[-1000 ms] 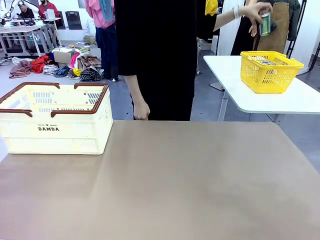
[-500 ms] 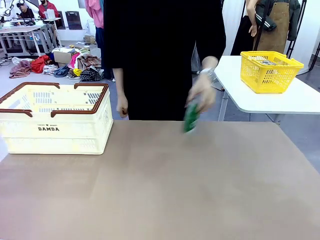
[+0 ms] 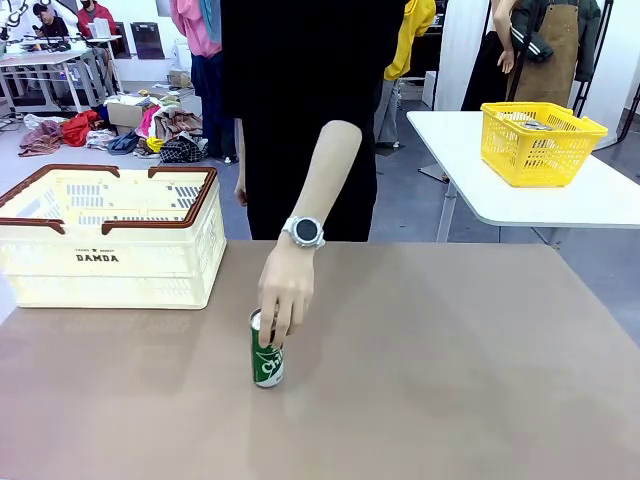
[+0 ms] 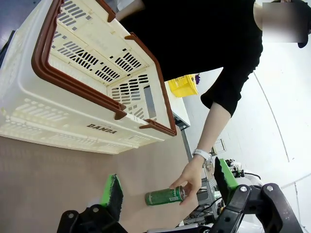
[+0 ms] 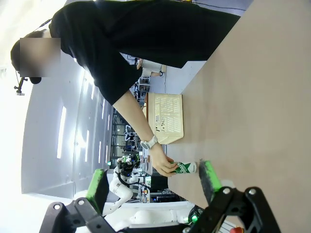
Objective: Place the drinks into the Shopping basket.
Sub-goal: Pick up one drink and place it into the Shopping basket.
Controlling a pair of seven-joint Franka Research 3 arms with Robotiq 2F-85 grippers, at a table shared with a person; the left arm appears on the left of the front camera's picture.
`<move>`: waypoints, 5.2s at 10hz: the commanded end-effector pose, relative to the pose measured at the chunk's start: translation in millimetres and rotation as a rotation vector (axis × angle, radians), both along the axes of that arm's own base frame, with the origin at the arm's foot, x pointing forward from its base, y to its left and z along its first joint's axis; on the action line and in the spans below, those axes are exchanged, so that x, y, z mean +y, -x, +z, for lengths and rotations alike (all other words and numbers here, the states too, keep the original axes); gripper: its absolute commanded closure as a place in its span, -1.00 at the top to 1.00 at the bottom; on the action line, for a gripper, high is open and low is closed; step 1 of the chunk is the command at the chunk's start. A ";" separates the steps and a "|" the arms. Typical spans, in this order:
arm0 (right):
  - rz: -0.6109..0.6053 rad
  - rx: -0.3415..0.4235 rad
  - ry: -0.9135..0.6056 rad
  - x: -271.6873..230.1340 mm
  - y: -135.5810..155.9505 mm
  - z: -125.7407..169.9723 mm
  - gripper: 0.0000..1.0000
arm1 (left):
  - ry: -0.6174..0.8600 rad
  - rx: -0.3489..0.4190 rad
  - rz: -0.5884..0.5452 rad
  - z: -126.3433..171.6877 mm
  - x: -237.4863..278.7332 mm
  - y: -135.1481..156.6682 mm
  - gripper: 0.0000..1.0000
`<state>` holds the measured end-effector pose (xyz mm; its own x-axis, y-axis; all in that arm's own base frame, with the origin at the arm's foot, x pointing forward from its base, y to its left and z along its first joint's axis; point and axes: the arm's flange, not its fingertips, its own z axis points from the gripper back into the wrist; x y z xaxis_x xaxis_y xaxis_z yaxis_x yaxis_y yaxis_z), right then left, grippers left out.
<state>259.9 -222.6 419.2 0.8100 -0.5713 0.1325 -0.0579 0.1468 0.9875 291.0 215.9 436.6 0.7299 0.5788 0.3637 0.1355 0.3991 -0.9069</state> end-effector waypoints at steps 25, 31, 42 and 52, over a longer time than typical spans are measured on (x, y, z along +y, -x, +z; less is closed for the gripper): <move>0.006 -0.003 -0.008 -0.4 1.1 1.7 1.00 | -0.977 0.372 -0.469 92.4 -476.0 -49.5 1.00; 0.006 -0.003 -0.008 -0.4 1.1 1.7 1.00 | -1.062 0.606 -0.383 27.4 -519.6 -29.2 1.00; 0.006 -0.003 -0.008 -0.4 1.1 1.7 1.00 | -0.884 0.434 -0.418 95.4 -325.0 69.0 1.00; 0.006 -0.003 -0.008 -0.4 1.1 1.7 1.00 | -0.304 0.149 -0.441 -2.1 -123.0 139.3 1.00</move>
